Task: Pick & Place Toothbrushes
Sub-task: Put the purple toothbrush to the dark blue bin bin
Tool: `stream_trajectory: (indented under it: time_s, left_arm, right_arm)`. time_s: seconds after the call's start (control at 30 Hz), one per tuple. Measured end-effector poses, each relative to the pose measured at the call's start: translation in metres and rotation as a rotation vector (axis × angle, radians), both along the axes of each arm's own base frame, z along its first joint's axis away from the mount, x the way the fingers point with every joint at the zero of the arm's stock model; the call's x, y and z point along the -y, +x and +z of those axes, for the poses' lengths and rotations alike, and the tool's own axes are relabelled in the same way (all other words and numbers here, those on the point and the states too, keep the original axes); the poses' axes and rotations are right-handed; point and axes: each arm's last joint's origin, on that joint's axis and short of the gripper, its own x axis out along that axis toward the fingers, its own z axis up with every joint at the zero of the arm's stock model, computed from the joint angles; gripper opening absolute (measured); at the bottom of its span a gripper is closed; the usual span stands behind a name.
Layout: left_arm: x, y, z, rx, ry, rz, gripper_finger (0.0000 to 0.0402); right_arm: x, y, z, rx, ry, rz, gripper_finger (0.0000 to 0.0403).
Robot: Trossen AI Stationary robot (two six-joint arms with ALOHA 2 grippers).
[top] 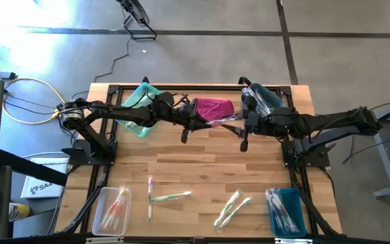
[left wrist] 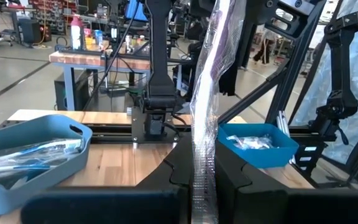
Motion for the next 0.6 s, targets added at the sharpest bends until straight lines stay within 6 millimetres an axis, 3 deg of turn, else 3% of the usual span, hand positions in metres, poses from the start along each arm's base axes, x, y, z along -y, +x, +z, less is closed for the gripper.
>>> stream_trajectory:
  time_s: [0.3, 0.6]
  left_arm:
    - [0.0000, 0.0000, -0.0003, -0.003, 0.000, -0.001, 0.0020]
    - [-0.0001, 0.0001, -0.0001, -0.003, 0.002, 0.001, 0.0020]
  right_arm:
    - [0.0002, -0.0001, 0.0010, 0.010, 0.001, -0.002, 0.0035]
    - [0.0001, -0.0001, 0.0016, 0.014, -0.012, -0.002, 0.0021]
